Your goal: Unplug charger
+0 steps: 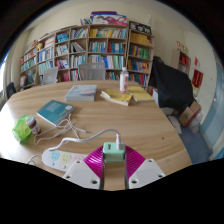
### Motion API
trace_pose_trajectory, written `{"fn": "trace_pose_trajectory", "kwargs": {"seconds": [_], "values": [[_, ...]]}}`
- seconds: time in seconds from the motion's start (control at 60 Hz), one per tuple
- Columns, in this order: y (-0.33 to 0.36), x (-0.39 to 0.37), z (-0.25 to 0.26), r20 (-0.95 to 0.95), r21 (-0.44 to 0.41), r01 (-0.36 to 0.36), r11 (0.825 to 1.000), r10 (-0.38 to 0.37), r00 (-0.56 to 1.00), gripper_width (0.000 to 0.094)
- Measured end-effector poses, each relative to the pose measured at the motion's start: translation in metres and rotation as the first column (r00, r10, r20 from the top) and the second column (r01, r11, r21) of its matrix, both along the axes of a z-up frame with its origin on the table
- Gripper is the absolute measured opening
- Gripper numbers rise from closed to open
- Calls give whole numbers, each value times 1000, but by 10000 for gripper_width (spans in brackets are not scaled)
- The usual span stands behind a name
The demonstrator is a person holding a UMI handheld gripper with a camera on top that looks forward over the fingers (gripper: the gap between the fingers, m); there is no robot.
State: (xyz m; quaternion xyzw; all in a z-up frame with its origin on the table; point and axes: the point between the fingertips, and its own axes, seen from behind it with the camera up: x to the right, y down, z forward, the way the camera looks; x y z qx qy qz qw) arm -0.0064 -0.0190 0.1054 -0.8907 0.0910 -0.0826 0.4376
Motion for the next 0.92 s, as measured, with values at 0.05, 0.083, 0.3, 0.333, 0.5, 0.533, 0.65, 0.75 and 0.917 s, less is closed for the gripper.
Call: {"fn": "trace_pose_trajectory", "kwargs": {"seconds": [0.05,0.083,0.3,0.333,0.5,0.533,0.65,0.75,0.917], "values": [[-19,9,-29,-31,-100,17,995,-20,999,278],[-30,14,-43,-52,-151,20,988,-28,998,278],[-51,28,-103,-99,-293,-2,956,-28,995,335],[-51,30,-108,-94,-301,-5,954,-24,995,347],[-45,31,-108,-42,-289,-36,957,25,999,617],[-44,29,-107,-30,-287,-51,957,45,999,733],[-59,25,-90,28,-298,-58,953,69,997,847],[-77,7,-59,33,-258,-54,965,65,997,848],[-138,-30,0,10,-199,-12,980,14,1000,846]]}}
